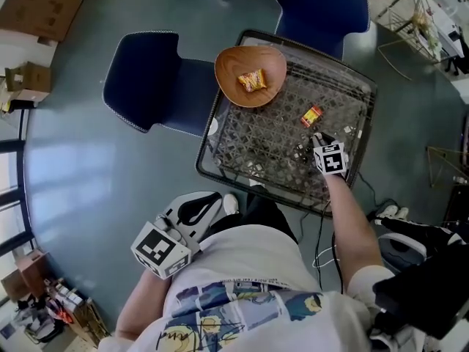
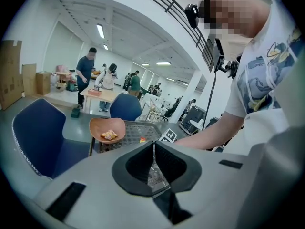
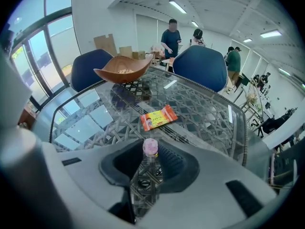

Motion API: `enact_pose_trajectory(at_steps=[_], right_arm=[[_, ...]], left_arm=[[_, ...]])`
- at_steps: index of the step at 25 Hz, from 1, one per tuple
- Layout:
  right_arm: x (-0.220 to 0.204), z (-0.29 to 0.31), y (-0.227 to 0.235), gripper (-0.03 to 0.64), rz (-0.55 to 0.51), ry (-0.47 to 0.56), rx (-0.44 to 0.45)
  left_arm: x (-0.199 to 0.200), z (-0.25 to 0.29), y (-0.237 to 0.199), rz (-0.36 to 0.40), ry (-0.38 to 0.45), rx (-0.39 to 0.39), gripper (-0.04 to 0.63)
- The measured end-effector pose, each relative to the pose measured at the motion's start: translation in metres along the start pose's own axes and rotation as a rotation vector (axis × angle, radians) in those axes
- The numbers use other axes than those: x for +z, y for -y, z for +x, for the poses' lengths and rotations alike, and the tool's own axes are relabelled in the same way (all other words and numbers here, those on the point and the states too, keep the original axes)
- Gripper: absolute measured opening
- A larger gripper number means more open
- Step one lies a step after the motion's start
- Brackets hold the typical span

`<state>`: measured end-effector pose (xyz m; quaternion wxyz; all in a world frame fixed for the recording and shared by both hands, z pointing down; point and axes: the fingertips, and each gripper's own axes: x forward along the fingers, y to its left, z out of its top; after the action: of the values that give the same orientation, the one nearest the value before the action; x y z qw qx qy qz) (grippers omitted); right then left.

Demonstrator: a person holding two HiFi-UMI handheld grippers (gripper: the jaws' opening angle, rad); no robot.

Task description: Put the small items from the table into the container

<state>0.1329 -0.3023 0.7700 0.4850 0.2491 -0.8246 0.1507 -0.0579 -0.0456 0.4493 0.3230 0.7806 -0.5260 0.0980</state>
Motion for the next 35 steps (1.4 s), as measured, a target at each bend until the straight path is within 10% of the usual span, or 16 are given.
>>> enact_pose_trajectory(at_steps=[20,35], right_arm=[[0.210,-0.005,-0.086,0.098,-0.230,0.232,0.190],[0.218,0.078,-0.115,0.100,-0.320,0.106,0.245]], left_arm=[[-0.003,-0.038,-0.027,-0.083,0.096,0.137,0.009],[-0.024,-0.070,-0.048,-0.203,0.141,0.308,0.009]])
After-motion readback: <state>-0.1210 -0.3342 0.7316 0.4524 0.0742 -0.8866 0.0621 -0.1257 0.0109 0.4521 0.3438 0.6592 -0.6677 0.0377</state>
